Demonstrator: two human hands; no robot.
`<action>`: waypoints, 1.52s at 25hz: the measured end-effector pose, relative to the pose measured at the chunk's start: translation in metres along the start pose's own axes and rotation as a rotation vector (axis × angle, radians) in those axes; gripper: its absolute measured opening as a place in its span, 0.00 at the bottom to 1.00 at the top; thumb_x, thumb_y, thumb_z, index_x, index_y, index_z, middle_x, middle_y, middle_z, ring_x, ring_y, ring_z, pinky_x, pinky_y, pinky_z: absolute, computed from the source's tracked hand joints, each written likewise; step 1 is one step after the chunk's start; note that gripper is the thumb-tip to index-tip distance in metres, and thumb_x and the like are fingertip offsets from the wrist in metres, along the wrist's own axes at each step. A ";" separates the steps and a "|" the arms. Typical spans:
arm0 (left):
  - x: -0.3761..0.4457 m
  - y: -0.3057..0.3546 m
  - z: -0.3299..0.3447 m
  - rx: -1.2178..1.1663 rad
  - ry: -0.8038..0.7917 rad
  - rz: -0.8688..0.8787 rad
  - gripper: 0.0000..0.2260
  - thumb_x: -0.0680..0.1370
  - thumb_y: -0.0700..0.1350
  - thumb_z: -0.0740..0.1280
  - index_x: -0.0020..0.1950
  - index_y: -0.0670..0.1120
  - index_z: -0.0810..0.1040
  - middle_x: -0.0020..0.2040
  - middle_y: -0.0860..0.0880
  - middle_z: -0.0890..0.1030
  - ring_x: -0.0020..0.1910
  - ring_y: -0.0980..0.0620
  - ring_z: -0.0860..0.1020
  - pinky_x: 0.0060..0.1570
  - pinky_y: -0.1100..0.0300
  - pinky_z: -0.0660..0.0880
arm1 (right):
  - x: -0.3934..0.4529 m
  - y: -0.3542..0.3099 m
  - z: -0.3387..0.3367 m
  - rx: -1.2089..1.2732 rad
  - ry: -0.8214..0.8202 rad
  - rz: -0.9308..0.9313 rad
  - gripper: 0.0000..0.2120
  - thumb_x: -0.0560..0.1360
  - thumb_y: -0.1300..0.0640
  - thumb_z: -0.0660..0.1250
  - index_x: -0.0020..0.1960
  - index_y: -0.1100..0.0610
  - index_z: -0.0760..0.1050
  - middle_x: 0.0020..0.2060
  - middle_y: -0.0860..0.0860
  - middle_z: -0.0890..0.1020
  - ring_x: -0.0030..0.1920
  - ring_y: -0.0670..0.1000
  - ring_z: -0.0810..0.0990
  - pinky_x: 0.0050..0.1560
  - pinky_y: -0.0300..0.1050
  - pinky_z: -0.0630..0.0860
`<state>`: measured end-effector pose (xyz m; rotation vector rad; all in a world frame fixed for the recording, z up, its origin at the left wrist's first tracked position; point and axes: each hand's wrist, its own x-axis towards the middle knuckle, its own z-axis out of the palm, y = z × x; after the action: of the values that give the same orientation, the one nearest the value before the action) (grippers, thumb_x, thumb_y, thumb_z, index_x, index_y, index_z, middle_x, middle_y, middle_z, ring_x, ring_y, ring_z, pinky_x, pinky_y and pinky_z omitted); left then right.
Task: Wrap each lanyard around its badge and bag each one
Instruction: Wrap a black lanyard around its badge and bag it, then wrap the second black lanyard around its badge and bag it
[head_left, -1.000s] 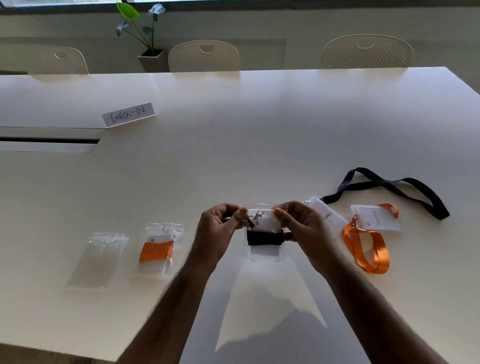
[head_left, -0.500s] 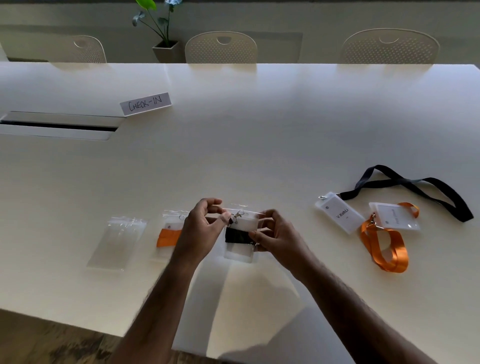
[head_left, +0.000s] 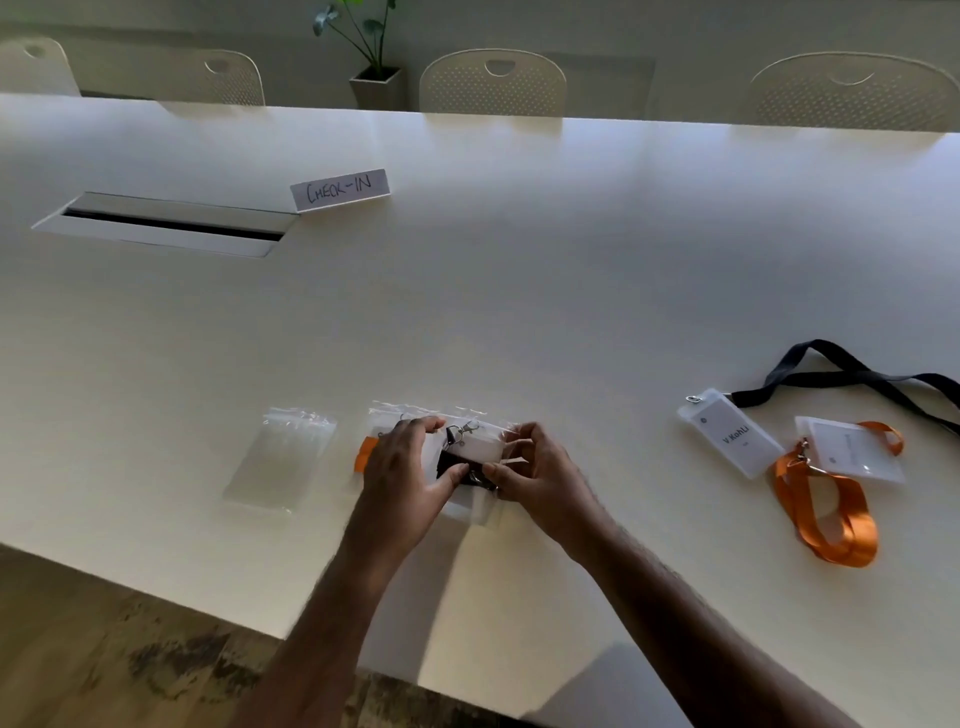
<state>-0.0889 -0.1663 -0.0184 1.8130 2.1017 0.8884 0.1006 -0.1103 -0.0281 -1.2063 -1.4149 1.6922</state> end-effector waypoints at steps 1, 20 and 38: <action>-0.001 -0.003 0.000 0.053 0.025 0.027 0.24 0.74 0.50 0.78 0.68 0.48 0.77 0.63 0.51 0.80 0.62 0.51 0.76 0.64 0.59 0.69 | 0.002 0.001 0.003 -0.019 0.006 -0.008 0.16 0.78 0.63 0.74 0.61 0.56 0.72 0.53 0.58 0.85 0.52 0.52 0.88 0.52 0.50 0.85; 0.000 -0.025 0.012 0.175 -0.118 -0.059 0.26 0.86 0.49 0.59 0.83 0.43 0.59 0.84 0.45 0.55 0.84 0.45 0.50 0.81 0.55 0.42 | 0.010 -0.001 0.026 -0.902 0.060 -0.166 0.45 0.77 0.38 0.71 0.83 0.59 0.57 0.70 0.55 0.70 0.72 0.57 0.66 0.73 0.48 0.67; 0.024 0.058 0.067 0.260 -0.139 0.191 0.26 0.84 0.45 0.64 0.81 0.40 0.64 0.81 0.42 0.64 0.81 0.41 0.61 0.80 0.44 0.56 | -0.031 0.021 -0.086 -1.190 0.207 -0.293 0.43 0.79 0.32 0.46 0.84 0.59 0.52 0.85 0.57 0.51 0.84 0.55 0.41 0.81 0.49 0.34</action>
<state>-0.0104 -0.1207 -0.0333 2.1661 2.0616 0.5272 0.1934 -0.1080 -0.0412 -1.5396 -2.3885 0.3921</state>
